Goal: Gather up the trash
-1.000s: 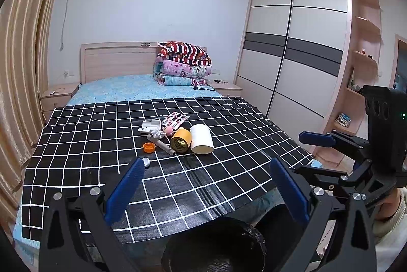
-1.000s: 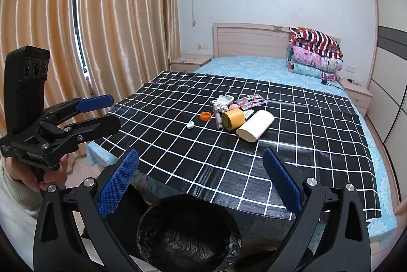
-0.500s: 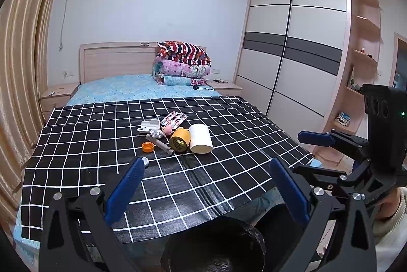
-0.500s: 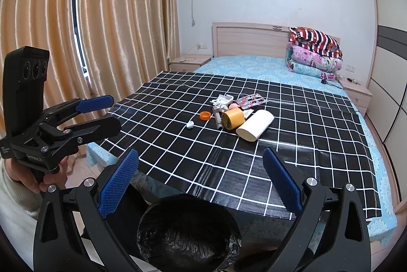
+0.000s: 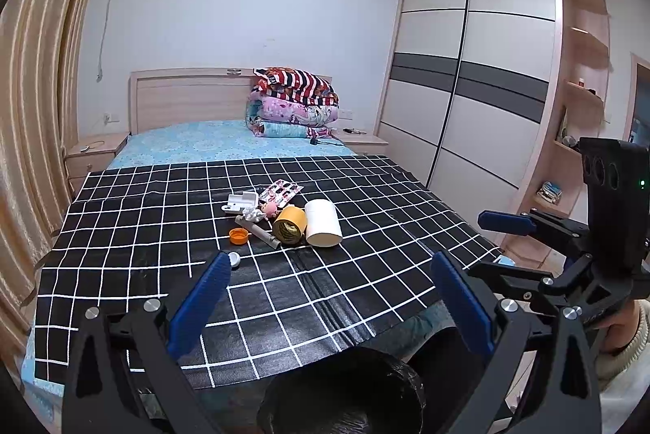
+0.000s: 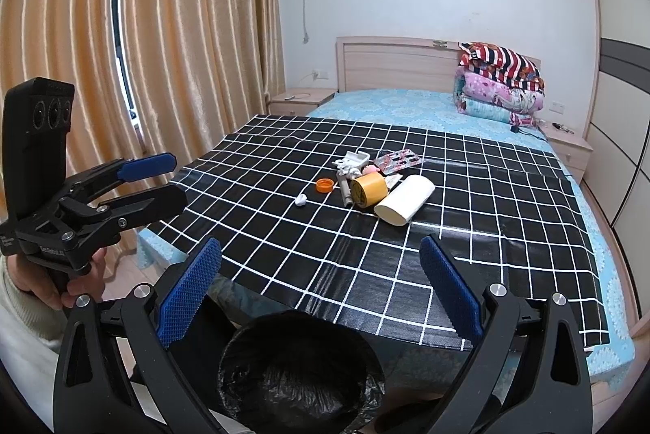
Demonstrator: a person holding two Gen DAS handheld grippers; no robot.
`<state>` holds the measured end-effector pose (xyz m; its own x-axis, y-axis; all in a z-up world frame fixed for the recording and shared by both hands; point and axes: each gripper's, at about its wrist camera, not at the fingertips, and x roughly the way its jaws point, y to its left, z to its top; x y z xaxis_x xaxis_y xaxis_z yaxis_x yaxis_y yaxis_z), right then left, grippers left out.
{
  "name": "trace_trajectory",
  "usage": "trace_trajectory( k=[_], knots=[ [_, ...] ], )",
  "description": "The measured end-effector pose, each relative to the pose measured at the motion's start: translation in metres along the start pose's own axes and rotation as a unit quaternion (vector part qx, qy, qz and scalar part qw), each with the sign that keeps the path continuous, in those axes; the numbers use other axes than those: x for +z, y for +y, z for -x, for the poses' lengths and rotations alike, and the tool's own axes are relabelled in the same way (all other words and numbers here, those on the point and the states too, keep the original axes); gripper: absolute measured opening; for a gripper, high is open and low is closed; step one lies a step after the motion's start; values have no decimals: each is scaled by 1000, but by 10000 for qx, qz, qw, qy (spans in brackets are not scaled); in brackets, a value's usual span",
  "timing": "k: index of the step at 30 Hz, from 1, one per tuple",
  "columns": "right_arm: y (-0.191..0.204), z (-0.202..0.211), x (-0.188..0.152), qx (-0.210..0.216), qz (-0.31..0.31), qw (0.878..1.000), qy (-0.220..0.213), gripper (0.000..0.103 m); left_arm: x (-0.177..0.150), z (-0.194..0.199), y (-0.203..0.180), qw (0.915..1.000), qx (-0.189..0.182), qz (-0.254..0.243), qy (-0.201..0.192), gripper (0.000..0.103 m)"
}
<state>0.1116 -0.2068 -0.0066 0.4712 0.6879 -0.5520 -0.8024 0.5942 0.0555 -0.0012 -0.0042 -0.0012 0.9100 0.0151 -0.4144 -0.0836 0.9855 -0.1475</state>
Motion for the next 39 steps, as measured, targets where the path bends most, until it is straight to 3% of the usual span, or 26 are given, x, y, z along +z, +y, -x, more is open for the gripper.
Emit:
trace_trajectory(
  k=[39],
  knots=[
    [-1, -1, 2, 3, 18, 10000, 0, 99, 1, -5, 2, 10000, 15, 22, 82, 95]
  ],
)
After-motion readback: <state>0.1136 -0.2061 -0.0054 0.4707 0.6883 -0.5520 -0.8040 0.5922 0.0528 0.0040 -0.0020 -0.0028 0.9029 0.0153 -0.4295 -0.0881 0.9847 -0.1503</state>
